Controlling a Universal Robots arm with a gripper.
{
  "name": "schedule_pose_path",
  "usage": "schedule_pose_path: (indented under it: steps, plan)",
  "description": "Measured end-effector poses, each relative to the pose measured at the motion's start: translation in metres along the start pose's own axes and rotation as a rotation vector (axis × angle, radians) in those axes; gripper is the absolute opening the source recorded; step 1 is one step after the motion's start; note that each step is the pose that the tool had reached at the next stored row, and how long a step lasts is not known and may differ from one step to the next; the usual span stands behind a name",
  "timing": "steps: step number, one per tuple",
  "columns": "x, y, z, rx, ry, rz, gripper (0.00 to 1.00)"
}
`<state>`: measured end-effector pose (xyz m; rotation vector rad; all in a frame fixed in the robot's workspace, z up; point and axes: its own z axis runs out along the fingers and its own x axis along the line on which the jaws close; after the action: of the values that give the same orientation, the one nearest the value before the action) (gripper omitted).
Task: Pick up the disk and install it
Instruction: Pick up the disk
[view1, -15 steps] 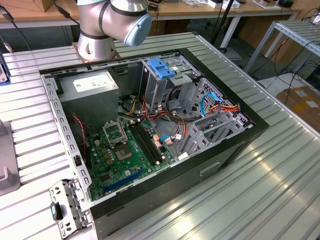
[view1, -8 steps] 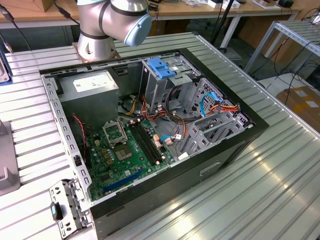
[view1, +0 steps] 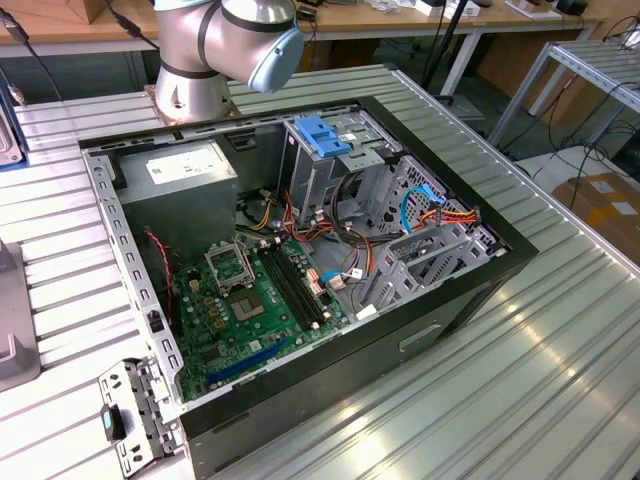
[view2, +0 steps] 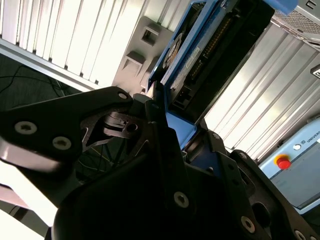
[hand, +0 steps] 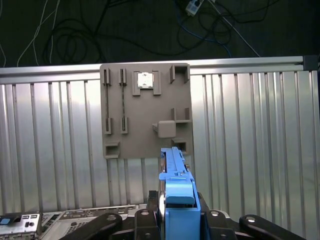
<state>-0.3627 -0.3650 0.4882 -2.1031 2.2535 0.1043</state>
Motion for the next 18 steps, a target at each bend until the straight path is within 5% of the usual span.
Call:
schedule_pose_path:
  steps: [18]
  plan:
    - [-0.0003,-0.0049,0.0001,0.0,0.0,0.0,0.37]
